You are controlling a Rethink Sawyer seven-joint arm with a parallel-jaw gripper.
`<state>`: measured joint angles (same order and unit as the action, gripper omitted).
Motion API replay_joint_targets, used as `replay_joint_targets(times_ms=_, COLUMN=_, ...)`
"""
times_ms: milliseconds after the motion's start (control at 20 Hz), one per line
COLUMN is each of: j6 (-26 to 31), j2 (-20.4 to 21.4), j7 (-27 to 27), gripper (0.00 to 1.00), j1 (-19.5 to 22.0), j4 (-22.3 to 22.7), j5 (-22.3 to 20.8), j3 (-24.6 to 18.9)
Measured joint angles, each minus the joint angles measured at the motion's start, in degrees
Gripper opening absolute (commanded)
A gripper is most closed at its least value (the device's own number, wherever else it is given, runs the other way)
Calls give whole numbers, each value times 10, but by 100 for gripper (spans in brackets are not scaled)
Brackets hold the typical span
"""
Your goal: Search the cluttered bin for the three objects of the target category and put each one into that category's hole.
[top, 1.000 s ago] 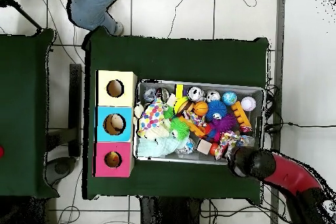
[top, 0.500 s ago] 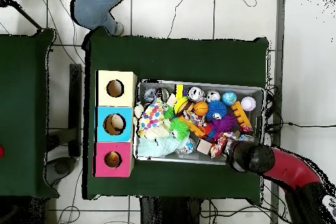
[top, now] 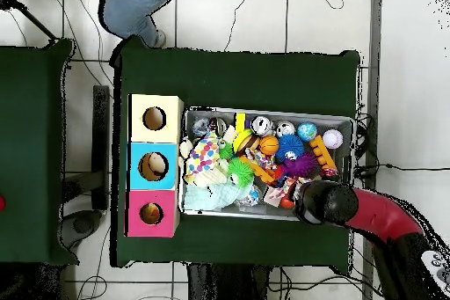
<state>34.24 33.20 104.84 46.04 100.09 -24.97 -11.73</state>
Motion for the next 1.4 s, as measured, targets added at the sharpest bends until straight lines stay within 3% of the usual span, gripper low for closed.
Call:
replay_joint_targets(times_ms=350, j6=30, j2=18, j7=0, gripper=0, j1=-2, j4=-1, j5=9, j3=-11)
replay_joint_targets(times_ms=1400, j6=21, j2=24, j7=0, gripper=0, j1=-4, j4=-1, j5=20, j3=-14)
